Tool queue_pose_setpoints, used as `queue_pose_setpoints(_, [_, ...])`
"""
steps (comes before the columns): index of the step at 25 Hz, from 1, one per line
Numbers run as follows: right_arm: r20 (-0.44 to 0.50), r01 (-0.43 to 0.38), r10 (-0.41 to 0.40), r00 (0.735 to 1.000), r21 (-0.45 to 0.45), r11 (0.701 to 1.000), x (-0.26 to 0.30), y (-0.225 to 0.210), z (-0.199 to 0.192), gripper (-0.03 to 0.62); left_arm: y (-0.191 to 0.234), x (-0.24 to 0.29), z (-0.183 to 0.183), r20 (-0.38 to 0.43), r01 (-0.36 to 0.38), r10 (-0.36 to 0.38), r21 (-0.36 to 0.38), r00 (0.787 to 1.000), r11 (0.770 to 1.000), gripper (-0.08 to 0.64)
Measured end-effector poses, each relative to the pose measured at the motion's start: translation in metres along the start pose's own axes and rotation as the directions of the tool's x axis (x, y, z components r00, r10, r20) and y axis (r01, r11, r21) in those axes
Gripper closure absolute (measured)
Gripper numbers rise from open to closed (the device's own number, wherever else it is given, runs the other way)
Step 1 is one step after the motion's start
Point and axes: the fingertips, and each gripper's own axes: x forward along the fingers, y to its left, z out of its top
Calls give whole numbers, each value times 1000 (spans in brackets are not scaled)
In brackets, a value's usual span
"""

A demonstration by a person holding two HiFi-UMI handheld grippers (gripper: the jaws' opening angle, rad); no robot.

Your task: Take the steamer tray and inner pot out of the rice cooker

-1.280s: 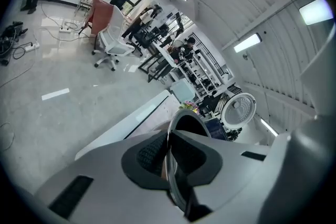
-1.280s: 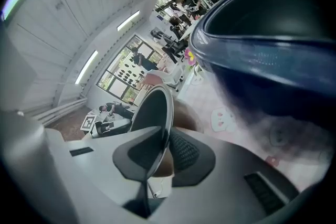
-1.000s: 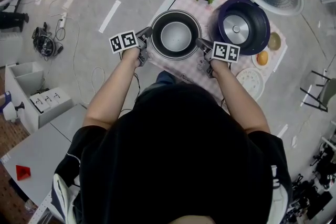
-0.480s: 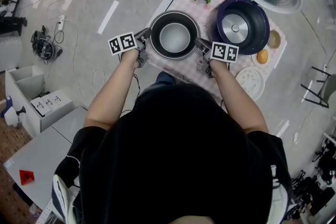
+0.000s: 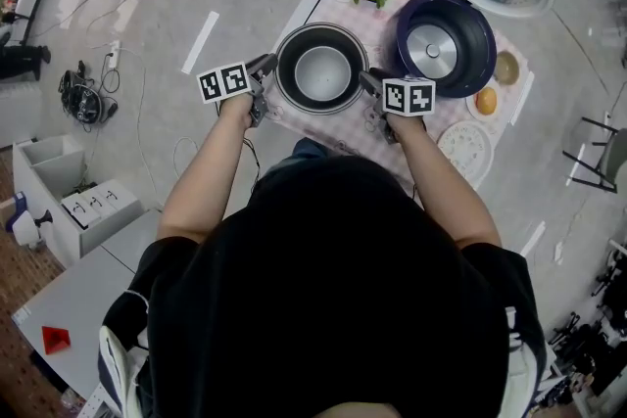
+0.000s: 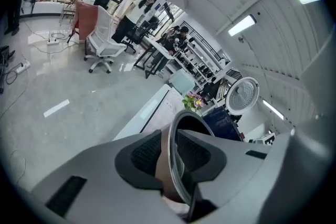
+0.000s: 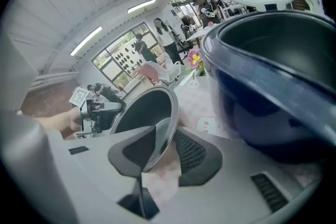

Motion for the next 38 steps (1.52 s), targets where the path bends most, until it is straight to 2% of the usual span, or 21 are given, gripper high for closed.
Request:
queue_pose_setpoints(4, [24,3,-1,1000,-91,996,-11,15,9,449,-4,-5,24,34,-32,30,81,999,996,419])
queue_pose_setpoints(7, [64,0,9,998,-129,992,-25,28,20,439,-21,-5,40,55,-30,22,154,998,988,397])
queue_pose_setpoints(12, [170,22,5,985,-155,988,-66,39,50,429,-72,4,62,69,9,-31,295,997,955,382])
queue_pose_setpoints(18, [304,107,-60,951,-142,984,-133,23,82,416,-146,30,79,57,81,-118,440,991,894,360])
queue_pose_setpoints(21, [353,157,-101,930,-136,978,-168,8,89,381,-184,41,81,33,116,-153,498,988,859,354])
queue_pose_setpoints(26, [435,242,-186,881,-75,967,-226,-21,98,371,-252,58,80,-15,203,-240,585,971,785,348])
queue_pose_setpoints(28, [463,272,-218,859,-52,961,-245,-28,102,371,-273,62,81,-32,230,-267,613,963,756,347])
queue_pose_setpoints(35, [519,344,-289,804,-10,939,-302,-48,104,371,-326,63,74,-72,278,-314,674,947,684,347])
queue_pose_setpoints(38, [542,379,-328,774,18,925,-324,-58,100,370,-345,65,70,-99,307,-337,700,936,645,347])
